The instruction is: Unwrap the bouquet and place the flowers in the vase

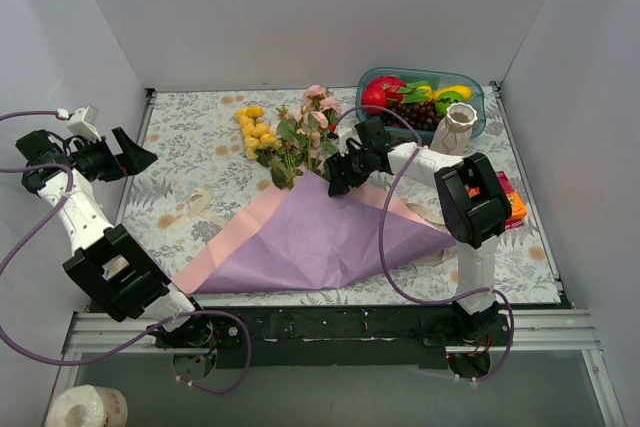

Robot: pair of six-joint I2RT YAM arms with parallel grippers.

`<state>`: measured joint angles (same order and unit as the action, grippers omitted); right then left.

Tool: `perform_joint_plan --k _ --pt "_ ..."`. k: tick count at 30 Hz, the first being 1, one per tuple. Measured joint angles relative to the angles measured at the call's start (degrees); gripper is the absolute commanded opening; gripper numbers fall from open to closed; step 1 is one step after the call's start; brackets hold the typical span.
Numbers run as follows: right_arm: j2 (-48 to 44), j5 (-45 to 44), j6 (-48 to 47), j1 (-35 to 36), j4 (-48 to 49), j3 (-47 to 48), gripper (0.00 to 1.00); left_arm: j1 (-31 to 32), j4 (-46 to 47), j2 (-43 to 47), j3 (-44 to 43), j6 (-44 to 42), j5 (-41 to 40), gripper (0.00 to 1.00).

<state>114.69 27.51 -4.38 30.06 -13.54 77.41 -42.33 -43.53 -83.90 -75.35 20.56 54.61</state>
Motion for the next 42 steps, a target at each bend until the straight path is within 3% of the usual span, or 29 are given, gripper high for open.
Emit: perform_joint_plan --k 10,14,15,16,25,33,42 --pt "0.0 2.5 0.6 -0.1 0.0 -0.1 0.39 0.0 0.0 0.0 0.0 -0.2 0.0 0.98" --pt "0.0 4.7 1.4 -0.1 0.3 -0.3 0.19 0.0 0.1 0.0 0.0 -0.3 0.0 0.98" --pt "0.0 5.2 1.7 -0.1 0.2 -0.4 0.05 0.0 0.2 0.0 0.0 -0.3 0.0 0.98" --pt "0.0 5.5 1.9 -0.1 0.1 -0.4 0.01 0.0 0.3 0.1 0.0 -0.3 -0.1 0.98" --pt "-2.3 6.2 2.5 -0.1 -0.9 -1.2 0.01 0.0 0.6 0.9 1.6 -1.2 -0.4 0.98" --pt "-19.5 5.4 2.6 1.9 -3.4 -1.5 0.01 0.0 0.6 1.2 1.8 -1.3 -0.3 0.98" --pt "-40.2 -2.0 3.8 19.1 -2.8 -9.5 0.01 0.0 0.7 1.2 1.8 -1.3 -0.2 0.98"
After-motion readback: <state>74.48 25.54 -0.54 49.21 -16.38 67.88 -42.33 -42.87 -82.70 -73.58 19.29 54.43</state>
